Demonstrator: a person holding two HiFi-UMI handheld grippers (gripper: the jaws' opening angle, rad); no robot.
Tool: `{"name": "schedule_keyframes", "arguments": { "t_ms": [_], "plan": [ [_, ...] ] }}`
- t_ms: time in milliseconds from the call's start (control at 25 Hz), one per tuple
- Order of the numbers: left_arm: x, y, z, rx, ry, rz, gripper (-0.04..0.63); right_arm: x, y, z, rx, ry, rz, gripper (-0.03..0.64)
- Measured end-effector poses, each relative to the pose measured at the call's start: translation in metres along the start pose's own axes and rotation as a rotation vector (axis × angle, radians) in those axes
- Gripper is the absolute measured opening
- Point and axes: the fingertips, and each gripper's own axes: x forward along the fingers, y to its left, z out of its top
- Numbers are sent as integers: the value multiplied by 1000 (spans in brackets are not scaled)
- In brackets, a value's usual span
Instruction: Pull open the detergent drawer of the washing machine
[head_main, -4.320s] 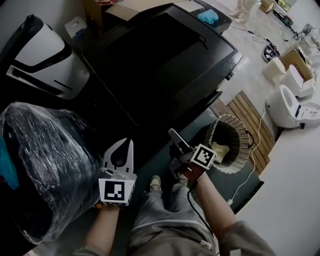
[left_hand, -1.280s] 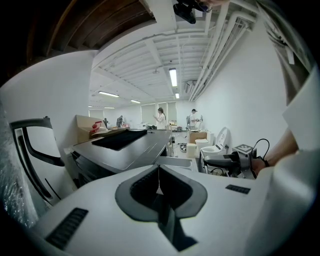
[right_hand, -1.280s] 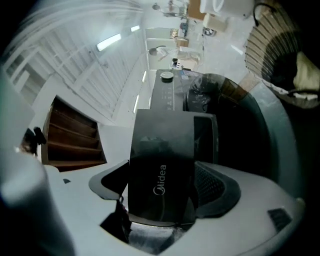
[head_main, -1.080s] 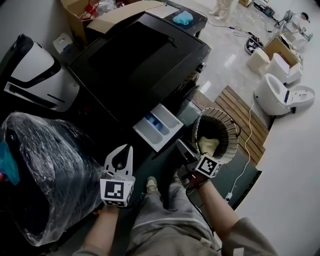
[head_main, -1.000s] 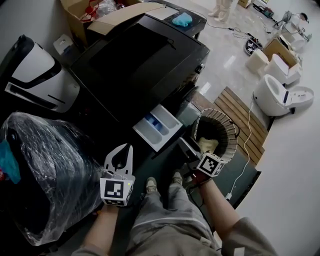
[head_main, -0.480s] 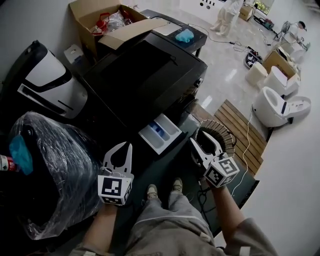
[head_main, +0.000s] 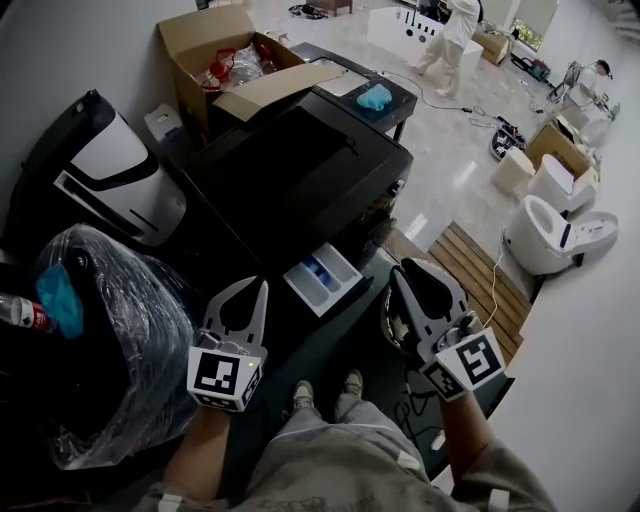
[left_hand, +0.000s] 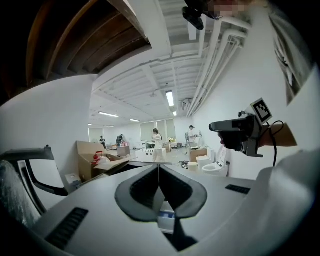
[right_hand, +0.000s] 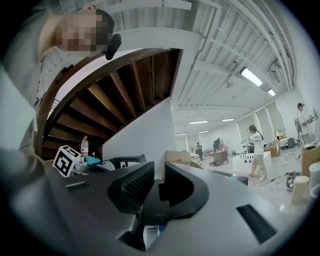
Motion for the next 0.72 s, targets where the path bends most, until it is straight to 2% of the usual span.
{"name": "schedule_keyframes", "arguments": {
  "t_ms": [240, 440, 720],
  "plan": [
    [-13, -3, 49, 64, -65, 20, 18, -9, 21, 51, -108, -36, 28, 64],
    [-28, -9, 87, 43, -114, 20, 18, -20, 36, 82, -224, -80, 15, 48],
    [-45, -13, 104, 78, -132, 38, 18, -26, 56, 106, -216, -131, 21, 38]
  ]
}}
